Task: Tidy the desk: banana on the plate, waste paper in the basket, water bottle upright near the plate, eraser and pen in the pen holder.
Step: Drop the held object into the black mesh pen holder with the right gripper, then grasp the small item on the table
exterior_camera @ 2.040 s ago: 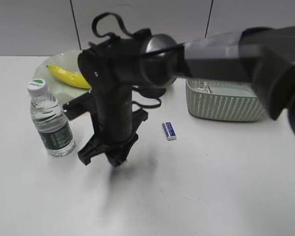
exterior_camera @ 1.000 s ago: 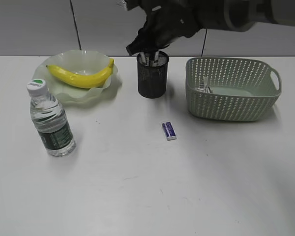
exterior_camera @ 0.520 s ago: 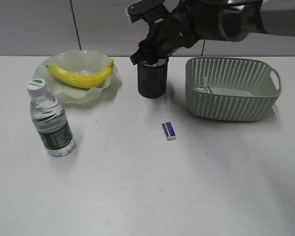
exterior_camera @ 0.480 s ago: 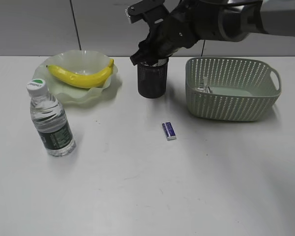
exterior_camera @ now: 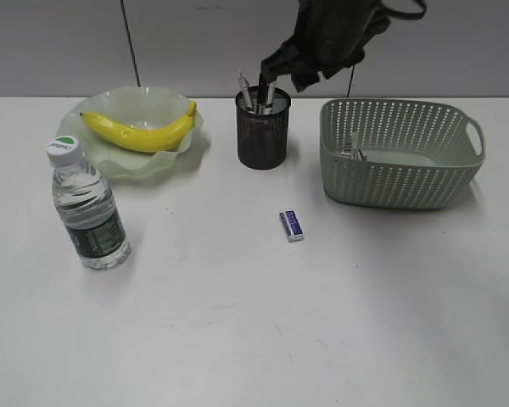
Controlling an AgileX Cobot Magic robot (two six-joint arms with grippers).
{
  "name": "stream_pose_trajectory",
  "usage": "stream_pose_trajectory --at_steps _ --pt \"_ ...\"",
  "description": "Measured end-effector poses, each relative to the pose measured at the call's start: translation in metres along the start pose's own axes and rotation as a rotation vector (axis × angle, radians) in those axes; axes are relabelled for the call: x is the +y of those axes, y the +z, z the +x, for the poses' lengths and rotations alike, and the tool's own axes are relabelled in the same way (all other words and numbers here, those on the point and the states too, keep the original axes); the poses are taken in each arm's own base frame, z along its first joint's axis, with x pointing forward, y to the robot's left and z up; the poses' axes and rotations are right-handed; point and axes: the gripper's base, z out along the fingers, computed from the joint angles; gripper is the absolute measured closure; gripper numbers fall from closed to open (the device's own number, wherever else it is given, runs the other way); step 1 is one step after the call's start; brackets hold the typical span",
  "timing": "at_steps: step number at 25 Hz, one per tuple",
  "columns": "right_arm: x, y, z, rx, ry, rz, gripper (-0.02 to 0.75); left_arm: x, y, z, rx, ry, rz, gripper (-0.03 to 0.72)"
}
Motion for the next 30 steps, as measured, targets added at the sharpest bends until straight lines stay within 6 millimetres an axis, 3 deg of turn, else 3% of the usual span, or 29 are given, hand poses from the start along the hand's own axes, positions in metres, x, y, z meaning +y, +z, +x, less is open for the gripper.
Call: stream_pose_trajectory --at_steps 4,9,15,25,28,30 --pt "-0.013 -0.055 -0.002 0.07 0.01 0.001 0.394 0.0 0.0 0.0 0.0 0.0 0.0 0.395" --pt "-0.019 -0.114 0.026 0.127 0.022 -0.09 0.409 0.0 0.0 0.0 0.0 0.0 0.0 0.395" --pt "-0.03 -0.173 0.112 0.175 0.032 -0.123 0.409 0.0 0.0 0.0 0.0 0.001 -0.001 0.395" --pt "-0.038 -0.239 0.273 0.18 0.09 -0.185 0.411 0.0 0.0 0.0 0.0 0.001 -0.001 0.395" --pt "-0.041 -0.254 0.303 0.095 0.102 -0.197 0.418 0.0 0.001 0.0 0.003 0.001 -0.002 0.395" --pt "-0.045 -0.271 0.312 -0.034 0.104 -0.211 0.419 0.0 0.003 -0.001 0.015 0.003 -0.003 0.395"
